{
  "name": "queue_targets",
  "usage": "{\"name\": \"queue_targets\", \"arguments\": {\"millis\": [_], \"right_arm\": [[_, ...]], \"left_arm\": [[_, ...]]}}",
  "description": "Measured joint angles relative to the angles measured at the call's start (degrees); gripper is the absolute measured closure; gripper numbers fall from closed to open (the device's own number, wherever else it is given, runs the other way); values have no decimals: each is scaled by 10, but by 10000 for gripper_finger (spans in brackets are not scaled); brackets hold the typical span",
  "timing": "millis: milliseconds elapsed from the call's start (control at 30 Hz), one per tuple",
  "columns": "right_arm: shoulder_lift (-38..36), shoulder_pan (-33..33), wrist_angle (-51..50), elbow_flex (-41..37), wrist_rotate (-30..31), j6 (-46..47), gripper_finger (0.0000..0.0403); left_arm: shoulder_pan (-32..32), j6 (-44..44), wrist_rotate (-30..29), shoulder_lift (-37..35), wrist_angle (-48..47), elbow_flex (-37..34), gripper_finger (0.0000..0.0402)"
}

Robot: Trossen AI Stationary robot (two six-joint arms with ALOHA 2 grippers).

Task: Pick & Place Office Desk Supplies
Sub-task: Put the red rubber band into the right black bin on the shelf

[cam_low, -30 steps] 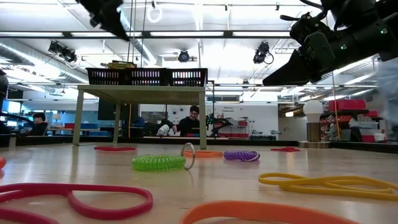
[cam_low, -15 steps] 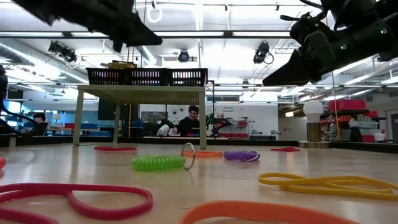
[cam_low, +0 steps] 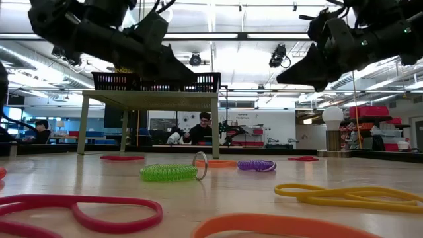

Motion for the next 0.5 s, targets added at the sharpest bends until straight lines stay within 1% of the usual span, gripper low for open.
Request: {"name": "queue_targets", "arguments": {"millis": [100,200,267,333,433,500], "right_arm": [[0,0,4,4,-10,6,387],[0,3,-45,30,1,44,387],[0,8,-128,58,20,74,387],[0,14,-244,97,38,116,387],[0,22,-422,153,63,197,386],[0,22,-516,175,75,263,379]], "left_arm": [[-25,6,-8,67,102,0,396],[-49,13,-26,134,196,0,395],[-59,14,-29,173,246,0,395],[-65,8,-22,204,281,0,395],[-69,-5,-21,238,303,0,395],[-69,-14,-25,251,307,0,395]]}}
